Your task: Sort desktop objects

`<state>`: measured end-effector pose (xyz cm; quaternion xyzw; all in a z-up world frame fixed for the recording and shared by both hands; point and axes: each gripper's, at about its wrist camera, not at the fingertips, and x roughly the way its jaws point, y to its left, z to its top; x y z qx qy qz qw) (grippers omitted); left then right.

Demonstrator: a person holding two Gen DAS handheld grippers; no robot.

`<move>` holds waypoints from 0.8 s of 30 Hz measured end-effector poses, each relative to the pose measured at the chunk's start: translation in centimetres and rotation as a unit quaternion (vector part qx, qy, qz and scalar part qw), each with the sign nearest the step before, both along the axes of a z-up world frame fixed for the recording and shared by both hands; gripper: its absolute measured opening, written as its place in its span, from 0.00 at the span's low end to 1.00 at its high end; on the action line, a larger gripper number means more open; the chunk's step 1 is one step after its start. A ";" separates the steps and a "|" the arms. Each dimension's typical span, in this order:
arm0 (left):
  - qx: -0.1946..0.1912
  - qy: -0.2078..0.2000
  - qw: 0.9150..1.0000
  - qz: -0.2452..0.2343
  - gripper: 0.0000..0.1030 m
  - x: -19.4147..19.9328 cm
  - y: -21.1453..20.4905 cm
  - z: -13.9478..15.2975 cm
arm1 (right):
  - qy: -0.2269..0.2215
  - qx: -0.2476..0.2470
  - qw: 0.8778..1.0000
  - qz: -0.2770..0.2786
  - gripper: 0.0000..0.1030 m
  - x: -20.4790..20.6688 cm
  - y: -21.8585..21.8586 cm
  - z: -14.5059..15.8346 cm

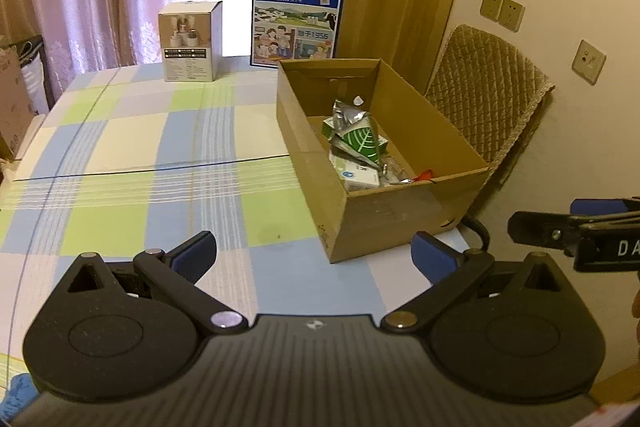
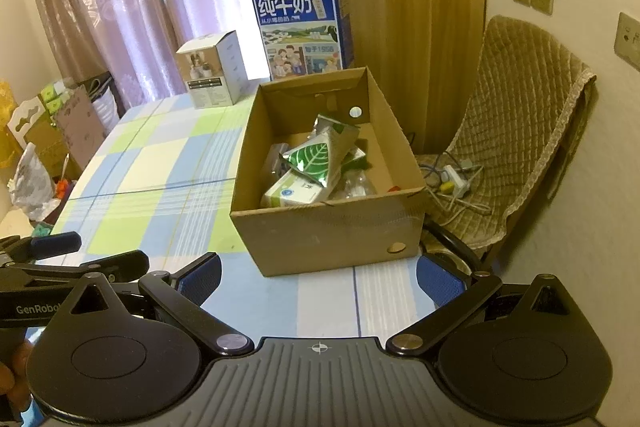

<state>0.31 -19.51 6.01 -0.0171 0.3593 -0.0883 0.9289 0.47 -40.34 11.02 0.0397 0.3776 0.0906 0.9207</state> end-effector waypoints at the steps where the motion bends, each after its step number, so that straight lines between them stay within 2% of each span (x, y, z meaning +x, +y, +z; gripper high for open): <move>1: 0.003 -0.001 1.000 0.001 0.99 0.0 0.0 0.0 | 0.000 0.001 1.000 0.000 0.98 0.0 0.0 0.0; 24: 0.006 0.001 1.000 0.000 0.99 0.0 0.0 -0.6 | 0.001 0.003 1.000 -0.003 0.98 0.1 -0.3 -0.1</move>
